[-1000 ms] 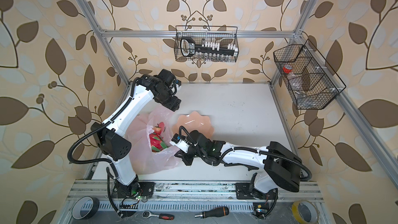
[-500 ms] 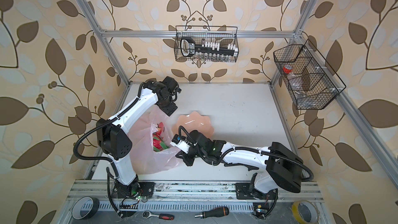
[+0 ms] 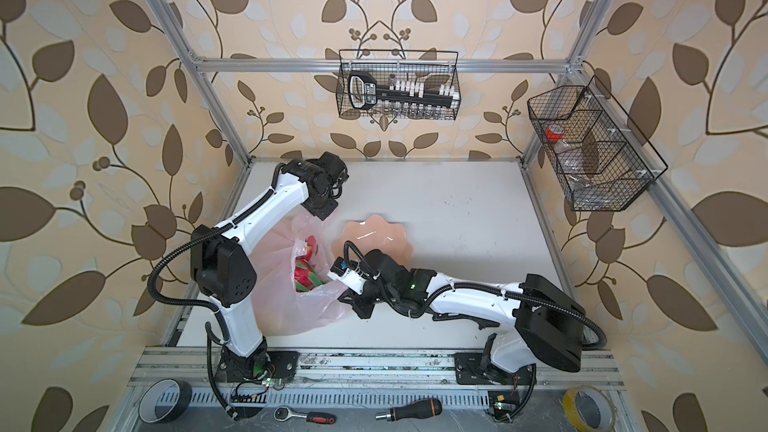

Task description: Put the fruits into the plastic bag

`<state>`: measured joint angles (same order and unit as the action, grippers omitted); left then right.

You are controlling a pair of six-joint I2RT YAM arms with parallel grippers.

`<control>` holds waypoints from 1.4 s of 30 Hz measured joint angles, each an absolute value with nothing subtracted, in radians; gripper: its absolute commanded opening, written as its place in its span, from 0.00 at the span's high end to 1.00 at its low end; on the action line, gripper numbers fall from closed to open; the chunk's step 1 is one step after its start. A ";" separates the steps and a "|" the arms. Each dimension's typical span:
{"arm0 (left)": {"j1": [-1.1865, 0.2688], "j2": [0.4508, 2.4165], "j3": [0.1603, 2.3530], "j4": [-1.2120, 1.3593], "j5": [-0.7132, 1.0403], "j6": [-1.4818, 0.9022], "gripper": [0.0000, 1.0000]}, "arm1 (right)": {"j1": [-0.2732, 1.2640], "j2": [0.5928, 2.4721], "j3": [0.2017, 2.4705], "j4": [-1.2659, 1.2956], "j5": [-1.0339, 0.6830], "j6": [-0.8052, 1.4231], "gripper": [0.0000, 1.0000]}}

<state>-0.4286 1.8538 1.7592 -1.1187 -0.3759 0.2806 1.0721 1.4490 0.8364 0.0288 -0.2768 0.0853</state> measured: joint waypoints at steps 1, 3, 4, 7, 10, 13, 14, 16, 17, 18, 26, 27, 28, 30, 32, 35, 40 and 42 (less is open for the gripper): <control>-0.424 1.850 1.759 -1.112 -0.379 0.279 1.00 | 1.073 1.444 0.841 0.024 -0.268 0.086 1.00; -0.410 1.835 1.759 -1.093 -0.383 0.278 1.00 | 1.073 1.431 0.859 0.009 -0.255 0.089 1.00; -0.400 1.825 1.759 -1.085 -0.383 0.275 1.00 | 1.073 1.425 0.875 -0.001 -0.246 0.089 1.00; -0.356 1.789 1.782 -1.080 -0.374 0.250 1.00 | 1.072 1.414 0.936 -0.015 -0.226 0.090 1.00; -0.308 1.761 1.842 -1.080 -0.354 0.210 1.00 | 1.066 1.413 0.996 -0.019 -0.216 0.097 1.00; -0.266 1.734 1.905 -1.082 -0.332 0.167 1.00 | 1.052 1.413 1.044 -0.025 -0.216 0.105 1.00; -0.257 1.726 1.925 -1.084 -0.324 0.152 1.00 | 1.048 1.413 1.057 -0.027 -0.216 0.108 1.00; -0.241 1.710 1.977 -1.092 -0.310 0.125 1.00 | 1.036 1.413 1.094 -0.037 -0.216 0.111 1.00; -0.239 1.708 2.004 -1.096 -0.307 0.116 1.00 | 1.030 1.413 1.112 -0.039 -0.217 0.112 1.00; -0.234 1.707 2.043 -1.095 -0.297 0.100 1.00 | 1.023 1.413 1.136 -0.043 -0.217 0.112 1.00; -0.221 1.707 2.307 -1.098 -0.269 0.023 1.00 | 0.931 1.436 1.330 -0.036 -0.258 0.159 1.00; -0.221 1.707 2.337 -1.097 -0.269 0.015 1.00 | 0.917 1.441 1.351 -0.032 -0.266 0.166 1.00; -0.221 1.707 2.361 -1.097 -0.269 0.008 1.00 | 0.902 1.447 1.372 -0.030 -0.276 0.177 1.00; -0.221 1.707 2.396 -1.094 -0.270 -0.006 1.00 | 0.878 1.456 1.404 -0.018 -0.292 0.195 1.00; -0.221 1.705 2.412 -1.081 -0.270 -0.014 1.00 | 0.848 1.464 1.431 0.001 -0.312 0.216 1.00; -0.221 1.703 2.413 -1.055 -0.265 -0.032 1.00 | 0.797 1.480 1.479 0.023 -0.336 0.246 1.00; -0.221 1.703 2.413 -1.028 -0.243 -0.057 1.00 | 0.695 1.537 1.583 0.068 -0.370 0.291 1.00; -0.221 1.705 2.414 -1.026 -0.243 -0.057 1.00 | 0.654 1.569 1.629 0.088 -0.387 0.314 1.00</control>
